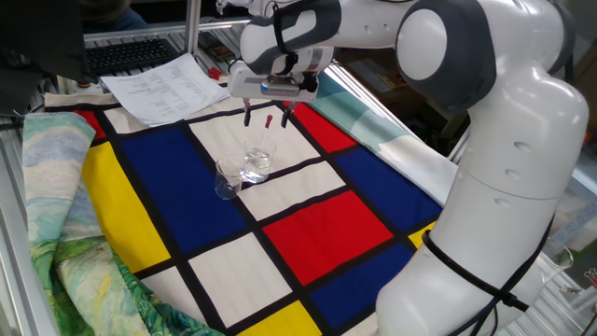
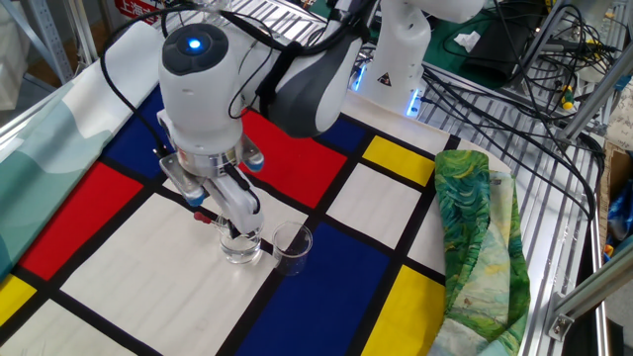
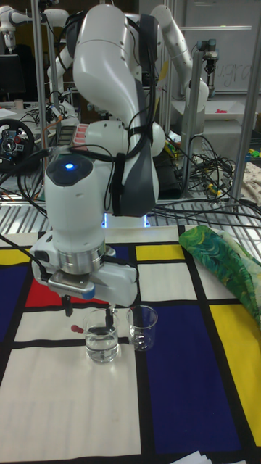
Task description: Transfer liquid using a dropper
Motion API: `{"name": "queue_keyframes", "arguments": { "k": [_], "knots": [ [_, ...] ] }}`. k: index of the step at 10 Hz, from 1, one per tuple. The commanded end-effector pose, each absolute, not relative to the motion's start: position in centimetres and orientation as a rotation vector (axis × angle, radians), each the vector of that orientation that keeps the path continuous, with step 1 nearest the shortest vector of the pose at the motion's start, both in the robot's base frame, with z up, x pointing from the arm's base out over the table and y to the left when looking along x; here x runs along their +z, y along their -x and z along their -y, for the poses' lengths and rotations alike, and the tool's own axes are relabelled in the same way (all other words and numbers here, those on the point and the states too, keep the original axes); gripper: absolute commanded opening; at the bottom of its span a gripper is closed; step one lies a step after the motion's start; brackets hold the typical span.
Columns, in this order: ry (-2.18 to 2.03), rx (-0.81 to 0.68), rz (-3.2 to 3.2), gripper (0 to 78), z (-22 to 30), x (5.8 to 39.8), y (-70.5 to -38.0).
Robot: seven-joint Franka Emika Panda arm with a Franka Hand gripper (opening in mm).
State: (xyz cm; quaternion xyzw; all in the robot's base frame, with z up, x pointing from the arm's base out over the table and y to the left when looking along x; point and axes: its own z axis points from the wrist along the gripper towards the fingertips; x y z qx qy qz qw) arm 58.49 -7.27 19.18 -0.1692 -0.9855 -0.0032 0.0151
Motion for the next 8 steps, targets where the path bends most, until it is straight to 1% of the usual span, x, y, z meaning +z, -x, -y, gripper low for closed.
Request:
{"name": "queue_keyframes", "arguments": {
  "k": [1,3,8],
  "knots": [
    [0.503,-0.01,3.052,77.4,7.7,19.63,-59.25],
    [0.485,-0.046,3.028,77.4,7.87,19.75,-59.57],
    [0.494,-0.078,3.003,77.4,8.41,19.54,-59.89]
  ]
}}
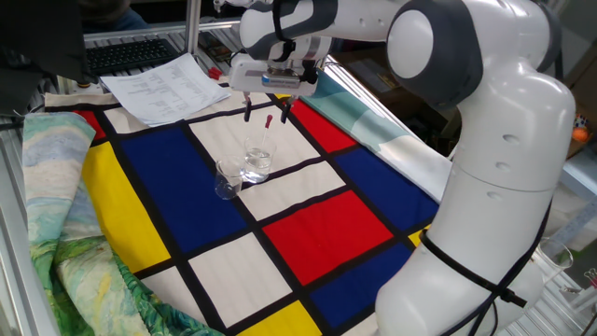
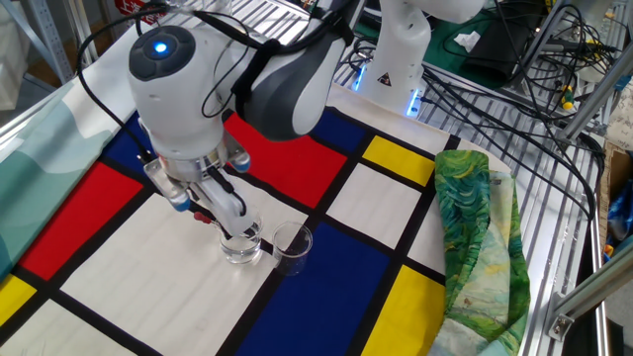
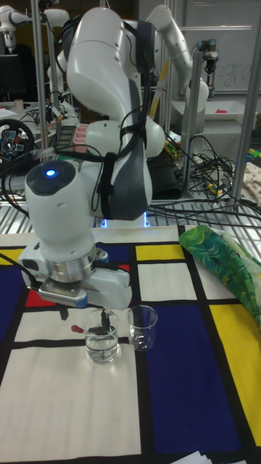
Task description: Transfer liquid using a dropper
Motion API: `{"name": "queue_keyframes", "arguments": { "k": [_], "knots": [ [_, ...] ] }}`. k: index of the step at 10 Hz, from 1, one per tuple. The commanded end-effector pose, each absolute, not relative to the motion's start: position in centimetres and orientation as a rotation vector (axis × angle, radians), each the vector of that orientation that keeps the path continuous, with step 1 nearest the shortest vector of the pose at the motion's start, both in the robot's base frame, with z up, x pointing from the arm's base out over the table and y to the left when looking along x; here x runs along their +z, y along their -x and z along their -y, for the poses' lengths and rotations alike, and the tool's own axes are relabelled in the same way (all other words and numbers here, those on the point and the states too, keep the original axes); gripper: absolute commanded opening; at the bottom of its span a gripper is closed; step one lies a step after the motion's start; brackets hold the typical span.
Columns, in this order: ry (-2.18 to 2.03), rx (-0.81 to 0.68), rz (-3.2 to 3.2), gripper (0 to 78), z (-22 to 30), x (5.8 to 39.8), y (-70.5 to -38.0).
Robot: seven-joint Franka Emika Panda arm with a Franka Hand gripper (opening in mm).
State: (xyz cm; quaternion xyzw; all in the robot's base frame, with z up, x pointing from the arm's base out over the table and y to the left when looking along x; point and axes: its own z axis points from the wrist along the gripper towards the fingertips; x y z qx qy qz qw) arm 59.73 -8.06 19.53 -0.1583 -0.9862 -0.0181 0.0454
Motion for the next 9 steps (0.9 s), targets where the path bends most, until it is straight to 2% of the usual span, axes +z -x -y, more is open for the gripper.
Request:
{"name": "queue_keyframes", "arguments": {
  "k": [1,9],
  "knots": [
    [0.514,-0.09,2.99,77.4,8.6,19.4,-60.0],
    [0.552,-0.15,2.91,77.4,9.6,19.0,-61.3]
  ]
}}
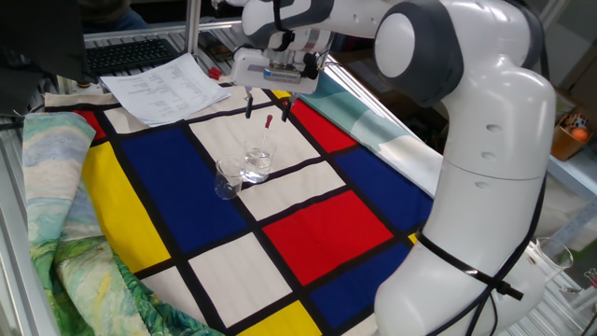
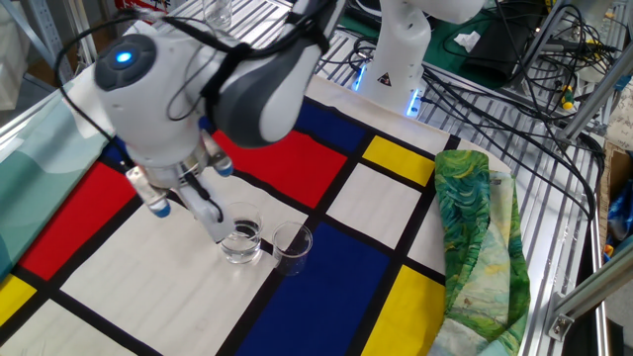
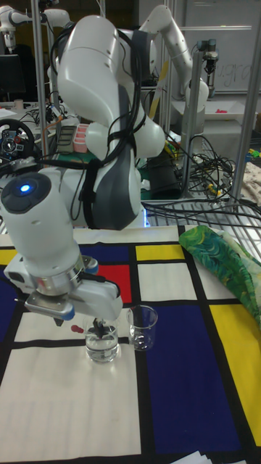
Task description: Transfer liquid using a dropper
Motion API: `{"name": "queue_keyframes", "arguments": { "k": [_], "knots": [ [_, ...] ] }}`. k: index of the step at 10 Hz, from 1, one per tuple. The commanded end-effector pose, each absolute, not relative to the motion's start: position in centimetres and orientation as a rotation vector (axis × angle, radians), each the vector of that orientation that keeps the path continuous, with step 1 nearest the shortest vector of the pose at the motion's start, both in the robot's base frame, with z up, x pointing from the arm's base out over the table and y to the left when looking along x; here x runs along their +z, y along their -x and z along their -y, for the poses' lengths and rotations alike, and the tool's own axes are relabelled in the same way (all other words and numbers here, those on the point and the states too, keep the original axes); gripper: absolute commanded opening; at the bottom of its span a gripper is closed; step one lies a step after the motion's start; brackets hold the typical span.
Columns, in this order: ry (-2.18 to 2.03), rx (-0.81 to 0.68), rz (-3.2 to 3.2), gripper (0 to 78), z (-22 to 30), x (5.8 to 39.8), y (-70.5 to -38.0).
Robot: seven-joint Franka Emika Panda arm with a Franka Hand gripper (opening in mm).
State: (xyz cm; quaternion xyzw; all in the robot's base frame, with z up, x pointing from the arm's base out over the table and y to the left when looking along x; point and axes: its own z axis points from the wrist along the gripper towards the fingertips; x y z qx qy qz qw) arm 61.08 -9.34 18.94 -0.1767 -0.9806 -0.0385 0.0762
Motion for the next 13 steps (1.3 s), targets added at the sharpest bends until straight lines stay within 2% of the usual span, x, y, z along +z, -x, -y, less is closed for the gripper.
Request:
{"name": "queue_keyframes", "arguments": {
  "k": [1,3,4,13],
  "knots": [
    [0.557,-0.151,2.906,77.4,9.63,18.98,-61.32],
    [0.56,-0.163,2.884,77.4,9.91,18.87,-61.3],
    [0.559,-0.169,2.88,1.1,9.96,18.87,-61.31],
    [0.559,-0.169,2.88,1.1,9.96,18.87,-61.31]
  ]
}}
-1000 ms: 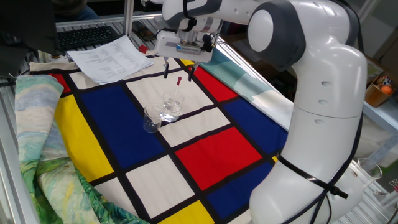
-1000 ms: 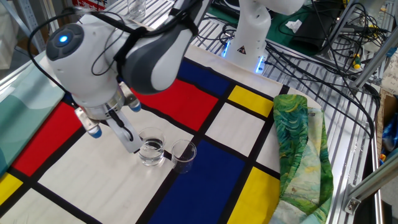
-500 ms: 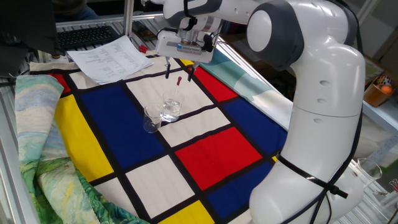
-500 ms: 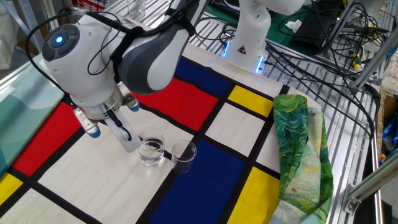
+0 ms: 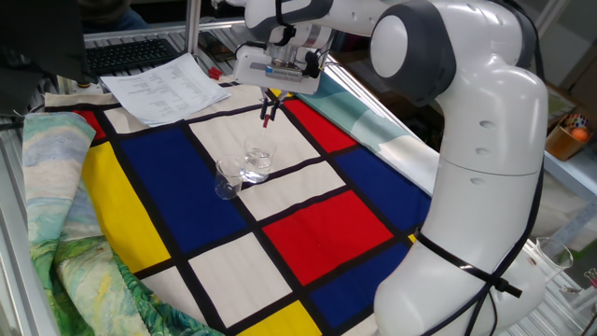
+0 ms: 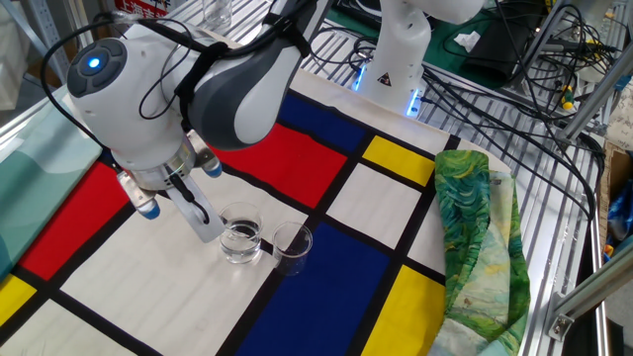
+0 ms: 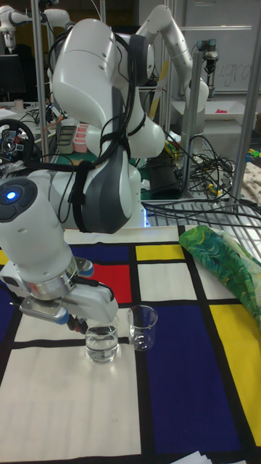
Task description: Transfer liquid using a dropper
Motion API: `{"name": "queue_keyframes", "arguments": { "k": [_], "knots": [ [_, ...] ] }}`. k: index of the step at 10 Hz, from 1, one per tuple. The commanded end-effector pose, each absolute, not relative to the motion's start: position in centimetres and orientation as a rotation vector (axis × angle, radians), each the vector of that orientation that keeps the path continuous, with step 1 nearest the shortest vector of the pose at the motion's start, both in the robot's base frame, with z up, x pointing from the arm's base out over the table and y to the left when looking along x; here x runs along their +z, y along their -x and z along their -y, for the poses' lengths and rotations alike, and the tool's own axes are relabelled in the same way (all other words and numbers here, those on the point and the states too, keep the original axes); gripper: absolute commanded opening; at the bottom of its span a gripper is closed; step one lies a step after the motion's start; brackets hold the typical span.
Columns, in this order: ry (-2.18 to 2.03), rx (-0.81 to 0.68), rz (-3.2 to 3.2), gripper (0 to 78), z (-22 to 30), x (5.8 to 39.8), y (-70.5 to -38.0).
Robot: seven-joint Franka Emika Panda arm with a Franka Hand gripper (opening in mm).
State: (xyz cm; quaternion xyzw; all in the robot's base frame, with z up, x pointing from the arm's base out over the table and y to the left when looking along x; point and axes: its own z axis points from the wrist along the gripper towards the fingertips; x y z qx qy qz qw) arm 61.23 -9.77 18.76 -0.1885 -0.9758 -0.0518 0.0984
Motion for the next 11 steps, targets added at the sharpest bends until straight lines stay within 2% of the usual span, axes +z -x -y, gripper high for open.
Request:
{"name": "queue_keyframes", "arguments": {
  "k": [1,11],
  "knots": [
    [0.559,-0.169,2.88,1.1,9.96,18.87,-61.31],
    [0.58,-0.122,2.837,1.1,10.74,18.66,-61.15]
  ]
}}
